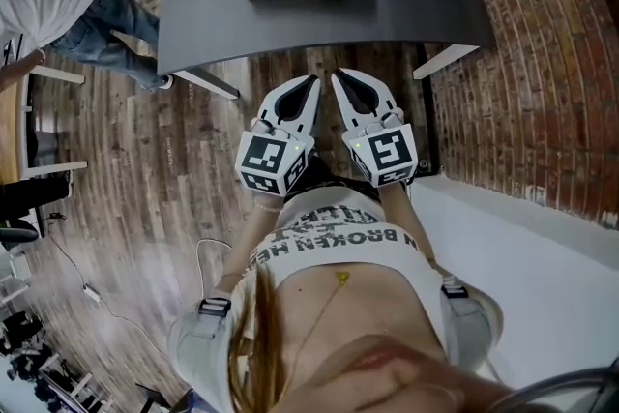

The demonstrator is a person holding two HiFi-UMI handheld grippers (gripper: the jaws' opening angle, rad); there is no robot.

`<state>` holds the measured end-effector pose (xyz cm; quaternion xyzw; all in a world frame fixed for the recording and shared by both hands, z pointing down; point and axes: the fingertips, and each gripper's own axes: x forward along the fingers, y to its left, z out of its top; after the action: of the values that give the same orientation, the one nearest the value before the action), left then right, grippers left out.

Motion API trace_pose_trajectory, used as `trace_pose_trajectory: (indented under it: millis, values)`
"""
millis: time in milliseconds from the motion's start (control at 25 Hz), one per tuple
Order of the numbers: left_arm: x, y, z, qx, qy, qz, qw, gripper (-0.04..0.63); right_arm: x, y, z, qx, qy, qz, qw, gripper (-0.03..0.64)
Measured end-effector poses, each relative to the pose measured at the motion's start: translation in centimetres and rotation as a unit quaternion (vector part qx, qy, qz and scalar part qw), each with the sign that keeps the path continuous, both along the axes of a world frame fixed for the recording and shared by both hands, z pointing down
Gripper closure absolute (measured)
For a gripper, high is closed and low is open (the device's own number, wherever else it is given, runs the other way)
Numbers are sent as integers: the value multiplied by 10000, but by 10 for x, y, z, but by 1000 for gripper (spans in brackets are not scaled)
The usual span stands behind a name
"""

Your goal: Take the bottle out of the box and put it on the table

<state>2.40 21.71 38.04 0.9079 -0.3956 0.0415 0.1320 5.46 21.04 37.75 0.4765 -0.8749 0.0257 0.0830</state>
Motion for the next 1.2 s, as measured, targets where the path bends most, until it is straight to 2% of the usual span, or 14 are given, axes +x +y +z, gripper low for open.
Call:
trace_pose_trajectory:
  millis: [440, 720, 1000, 1200]
  values:
    - [-29, -32, 9, -50, -39, 136, 9999, 592, -37, -35, 9, -61, -19, -81, 9999, 607]
    - [-35, -38, 13, -160, -22, 192, 9997, 592, -47, -41, 10, -62, 27, -75, 9999, 607]
    - [-41, -55, 16, -191, 38, 24, 9998, 592, -52, -59, 11, -93, 64, -171, 9998, 607]
    - [-42, -88, 17, -165, 44, -154, 9997, 592, -49, -94, 7, -37, 50, -280, 9996, 607]
